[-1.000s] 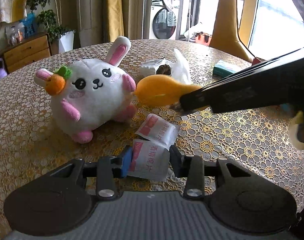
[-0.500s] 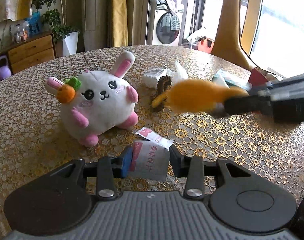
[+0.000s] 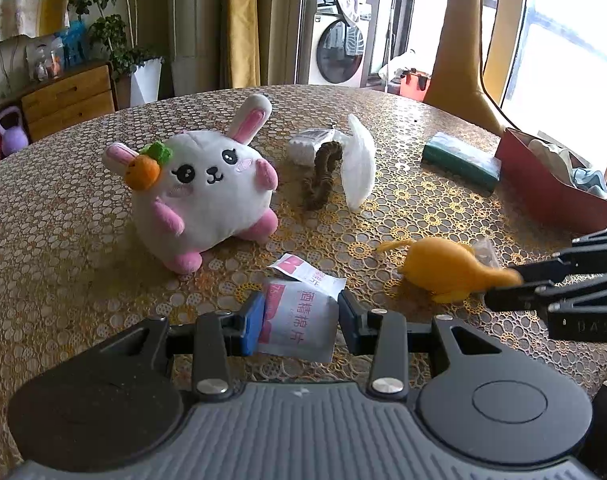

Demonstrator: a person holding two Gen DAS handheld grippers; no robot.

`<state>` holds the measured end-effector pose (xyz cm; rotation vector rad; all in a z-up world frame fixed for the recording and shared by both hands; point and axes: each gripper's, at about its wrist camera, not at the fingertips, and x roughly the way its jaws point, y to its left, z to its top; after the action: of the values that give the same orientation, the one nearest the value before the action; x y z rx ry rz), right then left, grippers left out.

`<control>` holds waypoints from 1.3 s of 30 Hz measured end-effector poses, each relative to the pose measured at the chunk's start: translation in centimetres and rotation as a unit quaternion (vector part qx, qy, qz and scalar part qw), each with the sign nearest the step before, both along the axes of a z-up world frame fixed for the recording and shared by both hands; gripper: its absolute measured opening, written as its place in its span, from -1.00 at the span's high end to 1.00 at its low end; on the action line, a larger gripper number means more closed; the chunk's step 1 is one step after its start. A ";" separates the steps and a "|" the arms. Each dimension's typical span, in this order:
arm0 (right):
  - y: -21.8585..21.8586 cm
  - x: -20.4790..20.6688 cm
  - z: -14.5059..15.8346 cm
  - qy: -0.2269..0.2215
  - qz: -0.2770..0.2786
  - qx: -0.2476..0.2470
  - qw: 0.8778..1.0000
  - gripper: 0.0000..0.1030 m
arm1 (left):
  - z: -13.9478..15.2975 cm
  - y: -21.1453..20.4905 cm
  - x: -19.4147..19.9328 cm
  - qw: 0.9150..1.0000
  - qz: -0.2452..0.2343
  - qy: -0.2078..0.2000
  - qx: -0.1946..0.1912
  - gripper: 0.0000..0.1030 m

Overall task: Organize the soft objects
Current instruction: 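Grasp the yellow rubber duck with the right tool while the left tool grasps the white wipe sachet, then carry the duck and sachet over the brown box with both tools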

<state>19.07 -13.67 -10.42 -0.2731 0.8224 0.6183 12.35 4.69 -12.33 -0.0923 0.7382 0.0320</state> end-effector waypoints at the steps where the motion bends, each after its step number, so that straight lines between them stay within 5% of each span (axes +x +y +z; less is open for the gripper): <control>1: -0.1 -0.1 -0.1 0.003 0.001 0.001 1.000 0.42 | 0.0 -0.1 0.0 1.000 0.000 0.000 0.000 0.24; 5: -0.2 -1.2 -0.3 0.002 0.010 0.008 1.000 0.07 | 0.0 -0.1 -0.2 1.000 -0.002 0.000 -0.002 0.24; 17: 2.6 -1.7 0.2 -0.039 0.068 -0.011 0.997 0.05 | -0.2 0.0 -0.3 1.000 -0.002 0.004 -0.004 0.24; 32: 5.4 -1.1 -1.3 -0.064 0.074 -0.050 0.994 0.44 | -0.5 0.2 -0.3 1.000 0.000 0.008 -0.007 0.24; 39: 4.1 -1.3 0.7 -0.044 0.052 -0.009 0.998 0.49 | 0.3 -0.1 -0.4 1.000 -0.004 0.004 -0.011 0.24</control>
<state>17.75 -9.59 -9.69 -0.3593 0.7327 0.6925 11.97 4.57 -12.04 -0.1093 0.7476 0.0170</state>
